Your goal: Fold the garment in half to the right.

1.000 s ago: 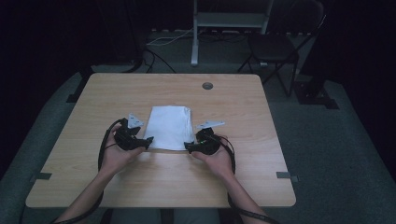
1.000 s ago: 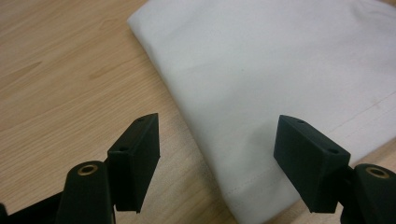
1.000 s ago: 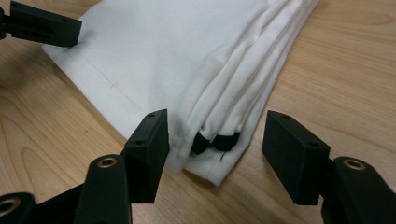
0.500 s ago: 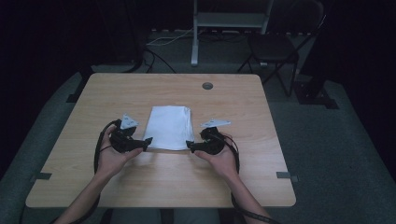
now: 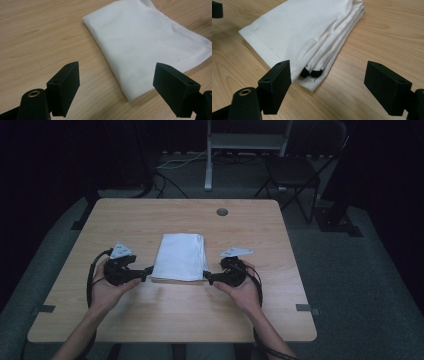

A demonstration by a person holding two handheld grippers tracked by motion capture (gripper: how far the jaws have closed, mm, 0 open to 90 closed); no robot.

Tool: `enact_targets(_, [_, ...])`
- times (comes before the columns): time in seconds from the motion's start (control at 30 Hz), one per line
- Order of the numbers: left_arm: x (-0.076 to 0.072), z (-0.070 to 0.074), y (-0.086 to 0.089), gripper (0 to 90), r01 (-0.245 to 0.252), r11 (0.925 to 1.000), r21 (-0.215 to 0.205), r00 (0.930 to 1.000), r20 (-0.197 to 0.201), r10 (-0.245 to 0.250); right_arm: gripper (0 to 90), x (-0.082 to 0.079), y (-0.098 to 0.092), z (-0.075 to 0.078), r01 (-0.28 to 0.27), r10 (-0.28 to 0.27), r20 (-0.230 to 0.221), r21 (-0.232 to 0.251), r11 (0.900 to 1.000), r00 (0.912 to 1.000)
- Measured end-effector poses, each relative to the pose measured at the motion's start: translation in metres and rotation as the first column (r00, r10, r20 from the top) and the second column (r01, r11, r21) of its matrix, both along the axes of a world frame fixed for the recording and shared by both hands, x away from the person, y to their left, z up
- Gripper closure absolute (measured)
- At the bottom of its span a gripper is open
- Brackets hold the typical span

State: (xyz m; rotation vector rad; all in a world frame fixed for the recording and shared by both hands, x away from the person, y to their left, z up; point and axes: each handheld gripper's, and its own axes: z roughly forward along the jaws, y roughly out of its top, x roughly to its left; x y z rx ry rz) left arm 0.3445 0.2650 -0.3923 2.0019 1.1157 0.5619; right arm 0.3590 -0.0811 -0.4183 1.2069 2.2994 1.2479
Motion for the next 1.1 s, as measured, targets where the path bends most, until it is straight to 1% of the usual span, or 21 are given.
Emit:
enact_targets(0.1, [-0.002,0.001,0.004,21.2,0.007,1.0,-0.006,1.0,0.001,-0.007,19.0,-0.001,-0.001,0.002,-0.009,0.009,0.008,-0.002,1.0,0.9999])
enact_targets(0.13, [-0.003,0.002,0.005,21.1,0.008,1.0,-0.005,1.0,0.001,-0.008,18.0,-0.001,-0.002,0.003,-0.011,0.011,0.004,-0.001,1.0,0.9999])
enact_targets(0.23, [-0.004,0.004,0.01,21.2,0.009,0.9997,-0.024,0.9999,0.006,-0.009,13.5,0.0,-0.004,0.003,-0.013,0.013,0.003,0.003,1.0,0.9999])
enact_targets(0.37, [-0.005,0.008,0.016,21.1,0.012,0.9989,-0.046,0.9999,0.012,-0.012,13.4,0.0,-0.008,0.004,-0.015,0.015,0.009,0.0,1.0,0.9998])
enact_targets(0.4, [-0.006,0.009,0.017,21.1,0.012,0.9982,-0.058,0.9998,0.013,-0.011,13.4,0.0,-0.008,0.005,-0.013,0.013,0.007,0.003,1.0,0.9999])
enact_targets(0.53, [-0.009,0.011,0.024,21.1,0.011,0.9964,-0.084,0.9998,0.02,-0.009,13.2,-0.001,-0.012,0.008,-0.012,0.012,0.017,0.006,1.0,0.9998])
enact_targets(0.57, [-0.01,0.012,0.026,21.1,0.014,0.9969,-0.077,0.9996,0.023,-0.012,13.3,-0.002,-0.012,0.009,-0.012,0.012,0.021,0.004,1.0,0.9997])
enact_targets(0.63, [-0.011,0.014,0.029,21.1,0.004,0.9961,-0.088,0.9996,0.029,-0.001,13.3,-0.002,-0.014,0.011,-0.011,0.011,0.024,0.008,1.0,0.9996])
enact_targets(0.8, [-0.013,0.018,0.037,21.1,-0.013,0.9957,-0.092,0.9989,0.043,0.017,13.2,-0.002,-0.017,0.016,-0.004,0.004,0.032,0.018,1.0,0.9995])
enact_targets(1.1, [-0.017,0.021,0.049,21.1,-0.037,0.9944,-0.099,0.9979,0.049,0.042,13.2,-0.005,-0.02,0.023,-0.004,0.002,0.043,0.033,0.999,0.9991])
